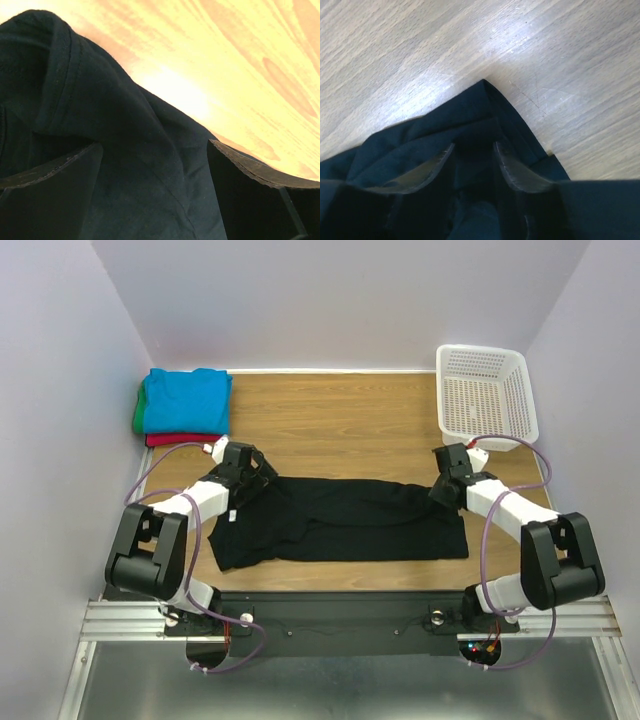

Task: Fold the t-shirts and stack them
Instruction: Fold the tshirt

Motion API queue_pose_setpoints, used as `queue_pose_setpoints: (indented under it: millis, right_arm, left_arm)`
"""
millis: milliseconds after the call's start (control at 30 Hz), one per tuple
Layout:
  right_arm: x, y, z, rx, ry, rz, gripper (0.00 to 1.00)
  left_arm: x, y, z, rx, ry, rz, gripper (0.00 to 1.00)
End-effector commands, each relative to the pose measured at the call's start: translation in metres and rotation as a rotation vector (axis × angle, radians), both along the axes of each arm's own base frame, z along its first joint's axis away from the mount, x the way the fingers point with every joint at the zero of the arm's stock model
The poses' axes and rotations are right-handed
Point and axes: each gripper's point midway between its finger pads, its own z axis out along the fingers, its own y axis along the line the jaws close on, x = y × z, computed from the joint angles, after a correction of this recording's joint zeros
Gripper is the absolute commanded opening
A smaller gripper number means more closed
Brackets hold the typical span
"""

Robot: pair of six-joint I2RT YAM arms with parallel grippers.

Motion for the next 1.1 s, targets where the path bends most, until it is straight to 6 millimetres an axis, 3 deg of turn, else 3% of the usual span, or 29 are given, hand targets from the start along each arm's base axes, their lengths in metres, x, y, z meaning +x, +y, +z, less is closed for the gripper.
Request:
queue_pose_setpoints:
  millis: [0,133,167,233,533,833,1067]
  right_arm:
    - [0.012,-0.003,0.002,-0.006,-0.037,-0.006,0.36]
    - [0.018,-0.006,-0.001,-0.009,-0.032,-0.017,0.19]
    - [0.021,-0.005,0.001,-0.006,-0.040,-0.014,0.09]
    - [0.023,-0.007,0.002,-0.014,-0.043,-0.019,0.01]
    - [0.024,-0.017,0.019,-0.040,-0.092,-0.028,0.01]
    - [0.060,-0.018,0.044,-0.041,-0.166,-0.006,0.00]
    - [0.080,-0.020,0.035,-0.081,-0.134,0.010,0.01]
  left_arm:
    - [-0.009,0.007,-0.025,0.041,0.071,-0.007,0.98]
    - [-0.009,0.009,-0.029,0.052,0.081,-0.003,0.98]
    - [-0.009,0.011,-0.031,0.055,0.085,0.000,0.98]
    - [-0.009,0.011,-0.031,0.054,0.086,-0.002,0.98]
    - [-0.005,0.011,-0.029,0.055,0.083,-0.008,0.98]
    - [-0.006,0.013,-0.030,0.049,0.088,-0.014,0.98]
    - [-0.006,0.013,-0.031,0.047,0.094,-0.014,0.98]
